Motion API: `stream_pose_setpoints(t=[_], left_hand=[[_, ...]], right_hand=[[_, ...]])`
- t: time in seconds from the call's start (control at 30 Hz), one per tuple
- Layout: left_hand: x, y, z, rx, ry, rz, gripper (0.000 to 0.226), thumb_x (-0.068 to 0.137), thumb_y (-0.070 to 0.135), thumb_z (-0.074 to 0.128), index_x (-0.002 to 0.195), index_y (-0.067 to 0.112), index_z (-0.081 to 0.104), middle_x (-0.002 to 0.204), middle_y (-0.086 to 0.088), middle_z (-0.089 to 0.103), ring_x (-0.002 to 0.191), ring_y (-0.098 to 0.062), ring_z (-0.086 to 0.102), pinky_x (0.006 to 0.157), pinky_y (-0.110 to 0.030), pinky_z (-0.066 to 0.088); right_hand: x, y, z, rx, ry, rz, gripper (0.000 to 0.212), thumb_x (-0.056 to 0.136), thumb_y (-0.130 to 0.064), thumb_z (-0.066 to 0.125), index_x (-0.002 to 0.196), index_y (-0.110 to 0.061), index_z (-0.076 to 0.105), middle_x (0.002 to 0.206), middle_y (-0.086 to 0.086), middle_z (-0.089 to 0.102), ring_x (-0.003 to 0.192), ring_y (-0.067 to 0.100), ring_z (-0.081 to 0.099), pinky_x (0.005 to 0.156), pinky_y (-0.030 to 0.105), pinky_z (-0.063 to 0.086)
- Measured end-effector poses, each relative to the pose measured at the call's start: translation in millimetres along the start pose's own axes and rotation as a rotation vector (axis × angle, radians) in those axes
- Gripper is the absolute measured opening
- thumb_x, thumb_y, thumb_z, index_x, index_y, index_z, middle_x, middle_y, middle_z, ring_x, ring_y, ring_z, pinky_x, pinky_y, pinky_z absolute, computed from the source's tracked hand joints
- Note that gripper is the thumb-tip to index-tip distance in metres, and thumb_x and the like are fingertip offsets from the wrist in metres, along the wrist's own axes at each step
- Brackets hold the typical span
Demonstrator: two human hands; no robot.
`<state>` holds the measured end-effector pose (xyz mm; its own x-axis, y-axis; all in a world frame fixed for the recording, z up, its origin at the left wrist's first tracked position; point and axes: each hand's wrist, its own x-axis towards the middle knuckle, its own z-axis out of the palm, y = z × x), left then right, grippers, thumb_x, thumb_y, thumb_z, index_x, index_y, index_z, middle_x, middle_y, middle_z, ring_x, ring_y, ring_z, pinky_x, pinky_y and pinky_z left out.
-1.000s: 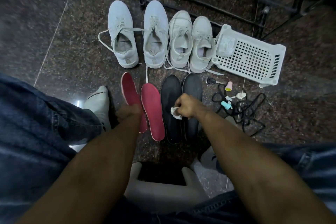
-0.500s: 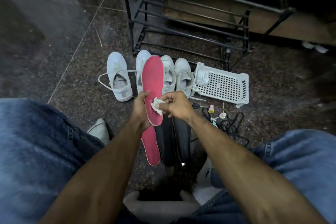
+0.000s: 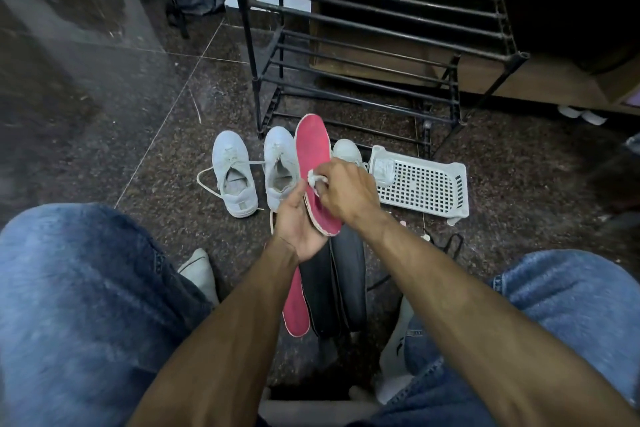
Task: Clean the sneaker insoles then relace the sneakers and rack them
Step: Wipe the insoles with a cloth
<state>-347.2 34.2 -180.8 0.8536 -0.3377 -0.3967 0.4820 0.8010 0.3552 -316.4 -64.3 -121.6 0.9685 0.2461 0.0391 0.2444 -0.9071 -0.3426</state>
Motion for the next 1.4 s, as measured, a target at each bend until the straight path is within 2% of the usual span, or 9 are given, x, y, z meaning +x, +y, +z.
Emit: stream_pose_setpoints(t=[0.23, 0.37, 0.53, 0.73, 0.87, 1.07, 1.2, 1.3, 1.4], left_hand=[[3, 4, -13, -0.028, 0.071, 0.01, 0.051, 0.098, 0.045, 0.041, 0.113, 0.003, 0.064, 0.11, -0.013, 0.062, 0.104, -0.026, 0.06, 0.099, -0.039, 0.047], [0, -1, -2, -0.019, 0.046, 0.0, 0.047, 0.097, 0.042, 0.04, 0.111, 0.006, 0.067, 0.105, -0.012, 0.067, 0.1, -0.025, 0.064, 0.093, -0.04, 0.05], [-8, -15, -2, 0.035, 0.013, -0.044, 0.058, 0.09, 0.041, 0.052, 0.14, 0.011, 0.047, 0.119, -0.009, 0.059, 0.106, -0.024, 0.057, 0.099, -0.039, 0.039], [-3, -6, -13, 0.008, 0.037, -0.028, 0.048, 0.098, 0.042, 0.04, 0.105, 0.006, 0.071, 0.097, -0.01, 0.071, 0.091, -0.024, 0.067, 0.089, -0.037, 0.052], [-1, -9, -17, 0.049, 0.038, -0.061, 0.051, 0.097, 0.045, 0.04, 0.107, 0.003, 0.067, 0.093, -0.013, 0.07, 0.087, -0.027, 0.068, 0.08, -0.037, 0.057], [0, -8, -23, 0.025, 0.09, -0.05, 0.053, 0.095, 0.045, 0.042, 0.132, 0.01, 0.055, 0.141, -0.017, 0.05, 0.123, -0.034, 0.047, 0.106, -0.051, 0.031], [2, -9, -23, 0.047, 0.108, -0.037, 0.059, 0.09, 0.045, 0.049, 0.136, 0.009, 0.052, 0.137, -0.018, 0.051, 0.099, -0.031, 0.058, 0.085, -0.041, 0.042], [-1, -5, -17, 0.024, 0.101, -0.044, 0.047, 0.097, 0.042, 0.039, 0.115, 0.006, 0.064, 0.103, -0.012, 0.067, 0.082, -0.026, 0.067, 0.073, -0.036, 0.054], [1, -2, -19, -0.003, 0.11, -0.028, 0.046, 0.1, 0.04, 0.036, 0.108, 0.006, 0.066, 0.094, -0.011, 0.071, 0.082, -0.024, 0.07, 0.074, -0.034, 0.058]], right_hand=[[-32, 5, 1, 0.221, -0.374, -0.137, 0.017, 0.081, -0.022, 0.067, 0.095, -0.028, 0.074, 0.094, -0.005, 0.071, 0.083, 0.017, 0.062, 0.069, 0.029, 0.048], [-20, 10, -3, 0.04, -0.182, -0.17, 0.018, 0.084, -0.023, 0.06, 0.096, -0.027, 0.073, 0.099, -0.001, 0.071, 0.087, 0.023, 0.064, 0.07, 0.031, 0.047], [3, 15, -5, -0.033, -0.038, 0.008, 0.022, 0.089, -0.026, 0.056, 0.106, -0.024, 0.071, 0.111, 0.002, 0.068, 0.099, 0.03, 0.063, 0.079, 0.036, 0.046], [-34, 16, -5, 0.146, -0.301, -0.182, 0.018, 0.087, -0.018, 0.062, 0.102, -0.019, 0.073, 0.106, -0.002, 0.069, 0.092, 0.02, 0.062, 0.078, 0.035, 0.051], [-42, 20, -10, 0.17, -0.541, -0.267, 0.02, 0.083, -0.014, 0.068, 0.1, -0.019, 0.076, 0.095, -0.005, 0.072, 0.082, 0.013, 0.061, 0.075, 0.034, 0.052], [-22, 28, -33, 0.797, -0.449, 0.128, 0.011, 0.089, 0.0, 0.062, 0.097, -0.001, 0.069, 0.076, 0.018, 0.071, 0.038, 0.009, 0.057, 0.033, 0.017, 0.035], [-23, 31, -12, 0.704, -0.48, 0.188, 0.009, 0.092, -0.011, 0.061, 0.1, -0.013, 0.06, 0.076, 0.014, 0.073, 0.041, 0.019, 0.058, 0.037, 0.023, 0.039], [-29, 35, 6, 0.296, -0.244, 0.046, 0.013, 0.089, -0.027, 0.059, 0.098, -0.027, 0.051, 0.069, 0.0, 0.069, 0.06, 0.026, 0.063, 0.056, 0.035, 0.051], [-35, 34, 8, 0.094, -0.102, -0.137, 0.016, 0.09, -0.023, 0.053, 0.104, -0.025, 0.062, 0.093, -0.003, 0.068, 0.082, 0.026, 0.064, 0.071, 0.038, 0.051]])
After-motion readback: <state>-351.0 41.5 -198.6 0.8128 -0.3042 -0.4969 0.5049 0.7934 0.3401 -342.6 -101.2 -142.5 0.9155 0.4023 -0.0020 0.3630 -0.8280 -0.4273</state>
